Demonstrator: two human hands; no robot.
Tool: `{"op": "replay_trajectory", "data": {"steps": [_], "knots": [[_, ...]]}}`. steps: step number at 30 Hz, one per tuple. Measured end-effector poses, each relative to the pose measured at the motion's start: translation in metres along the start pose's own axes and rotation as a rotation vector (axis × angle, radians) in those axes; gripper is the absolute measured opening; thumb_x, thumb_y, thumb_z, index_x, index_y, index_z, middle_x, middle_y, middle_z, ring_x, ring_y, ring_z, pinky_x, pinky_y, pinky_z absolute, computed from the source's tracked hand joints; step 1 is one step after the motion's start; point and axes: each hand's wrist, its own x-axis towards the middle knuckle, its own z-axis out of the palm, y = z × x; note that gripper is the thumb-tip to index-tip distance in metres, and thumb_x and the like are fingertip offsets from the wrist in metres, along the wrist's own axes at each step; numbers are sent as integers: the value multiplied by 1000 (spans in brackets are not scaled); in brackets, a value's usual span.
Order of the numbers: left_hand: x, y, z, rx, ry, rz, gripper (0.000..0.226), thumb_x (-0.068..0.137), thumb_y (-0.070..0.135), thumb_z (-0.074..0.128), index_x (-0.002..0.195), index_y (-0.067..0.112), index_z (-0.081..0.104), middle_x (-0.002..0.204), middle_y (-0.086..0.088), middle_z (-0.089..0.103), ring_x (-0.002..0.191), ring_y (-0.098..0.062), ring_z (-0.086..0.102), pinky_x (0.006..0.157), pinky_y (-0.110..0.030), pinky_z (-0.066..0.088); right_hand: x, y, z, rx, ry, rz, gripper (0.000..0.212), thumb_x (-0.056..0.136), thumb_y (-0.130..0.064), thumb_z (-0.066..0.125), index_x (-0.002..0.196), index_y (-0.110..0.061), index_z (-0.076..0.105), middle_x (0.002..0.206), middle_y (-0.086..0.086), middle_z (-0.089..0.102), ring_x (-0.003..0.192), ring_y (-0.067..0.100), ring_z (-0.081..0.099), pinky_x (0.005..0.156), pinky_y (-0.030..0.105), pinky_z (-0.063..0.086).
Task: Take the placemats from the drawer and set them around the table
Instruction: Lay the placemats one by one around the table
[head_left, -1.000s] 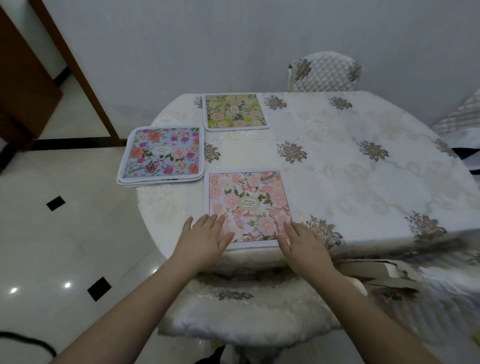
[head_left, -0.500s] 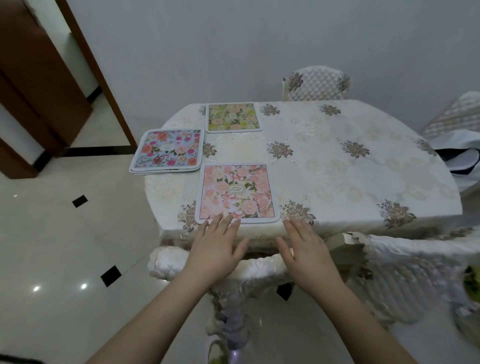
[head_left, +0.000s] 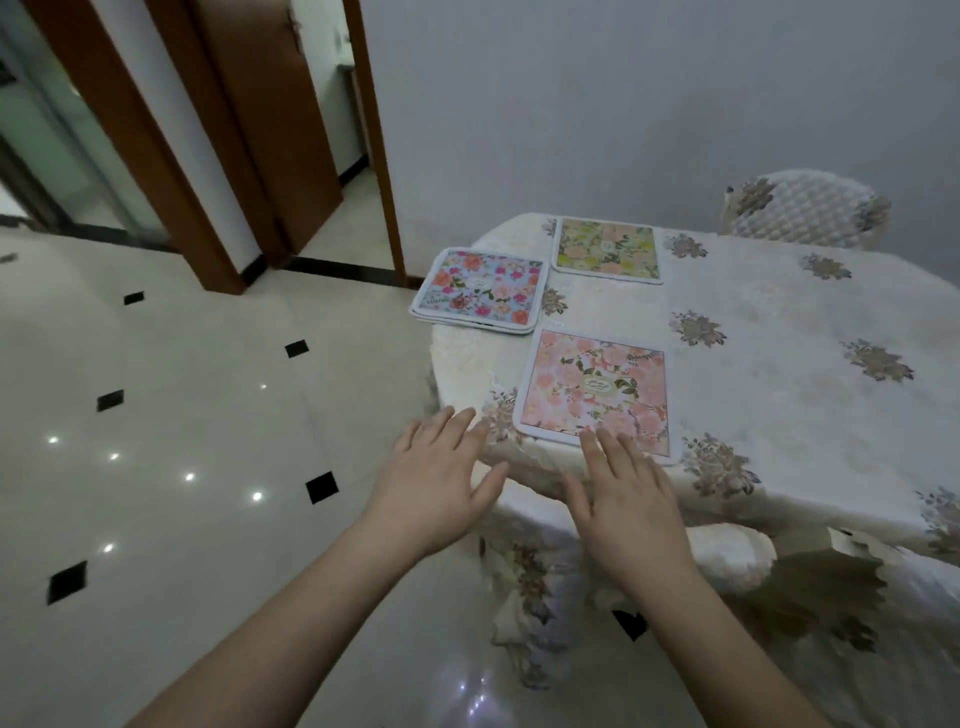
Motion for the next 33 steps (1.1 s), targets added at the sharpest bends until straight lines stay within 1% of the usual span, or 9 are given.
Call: {"op": "replay_trajectory", "data": {"steps": [2,4,7,9,13,20,23,28,33], "knots": [[-13,-32,-4,-3,11,-72,95,75,65,-10,155,26,23,164,5,21,151,-16,14,121,-40,8,8,-32,3,6,3,-58,80,87,-56,4,150,-17,38,156,5,37,146,24,28,118,43,21],[-26,-65,-5,-12,11,-133,96,74,67,-10,155,26,23,163,4,22,151,-16,13,122,-40,8,18,-67,7,7,19,-102,75,90,-53,12,146,-15,44,151,7,44,142,27,36,116,44,24],[-47,-112,-7,-76,6,-183,99,72,69,-10,156,28,23,164,6,21,151,-14,12,122,-38,8,29,-127,19,-22,40,-200,63,92,-47,27,134,-12,59,139,10,57,131,29,51,110,43,29],[-60,-143,-12,-106,31,-198,98,72,69,-8,155,28,24,163,6,22,151,-12,13,122,-37,9,34,-170,27,-31,48,-266,59,91,-45,32,128,-12,64,133,10,62,126,29,56,107,45,34],[-89,-209,-21,-100,99,-250,94,76,68,-7,155,28,23,164,6,21,152,-12,10,122,-38,7,39,-253,31,-56,67,-346,58,91,-46,33,128,-13,63,132,9,63,124,27,57,103,45,44],[-135,-311,-34,-23,138,-355,92,78,64,-8,156,26,21,163,5,22,152,-15,11,121,-40,6,44,-361,39,-35,112,-430,58,92,-46,33,128,-12,63,131,11,63,121,30,59,98,47,47],[-143,-333,-35,-25,147,-377,90,79,64,-6,156,26,23,163,4,23,152,-16,11,121,-41,7,45,-383,41,-39,104,-455,58,92,-47,32,129,-14,63,132,9,62,123,28,58,100,46,46],[-144,-364,-32,-31,146,-415,91,79,64,-8,156,26,22,163,5,23,152,-16,11,121,-41,6,58,-408,50,-64,78,-502,63,95,-50,23,140,-17,52,145,7,52,135,27,47,110,44,36],[-126,-381,-18,-81,112,-415,91,80,64,-7,156,25,24,163,5,23,152,-15,11,121,-41,5,83,-417,61,-74,72,-469,58,94,-47,30,133,-15,60,136,8,60,126,28,56,102,46,45]]}}
